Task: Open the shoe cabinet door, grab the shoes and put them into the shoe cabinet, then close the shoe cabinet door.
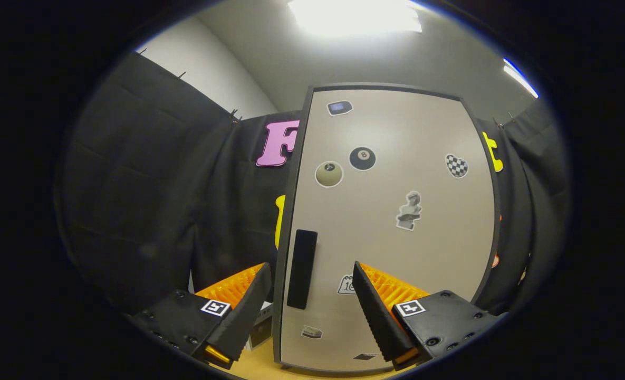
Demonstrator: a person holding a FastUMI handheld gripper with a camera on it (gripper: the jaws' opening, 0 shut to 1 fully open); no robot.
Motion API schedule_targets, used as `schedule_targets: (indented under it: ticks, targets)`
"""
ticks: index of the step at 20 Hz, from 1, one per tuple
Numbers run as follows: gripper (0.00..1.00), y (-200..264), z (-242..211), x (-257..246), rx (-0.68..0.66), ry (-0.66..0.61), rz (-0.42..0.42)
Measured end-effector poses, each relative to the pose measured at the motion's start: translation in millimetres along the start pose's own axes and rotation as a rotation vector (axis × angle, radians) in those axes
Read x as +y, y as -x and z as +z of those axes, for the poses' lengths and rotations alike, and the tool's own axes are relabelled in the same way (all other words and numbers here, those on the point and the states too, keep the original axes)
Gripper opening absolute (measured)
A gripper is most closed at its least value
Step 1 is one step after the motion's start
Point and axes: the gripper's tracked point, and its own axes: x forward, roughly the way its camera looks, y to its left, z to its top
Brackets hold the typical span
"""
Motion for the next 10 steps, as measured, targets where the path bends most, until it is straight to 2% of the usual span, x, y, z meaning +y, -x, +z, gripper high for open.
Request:
schedule_targets:
  ticks: [6, 10]
  targets:
    - [0.98, -41, -23, 9, 0.042, -0.055, -0.034]
    - [0.87, -60, -29, 4, 0.059, -0.102, -0.073]
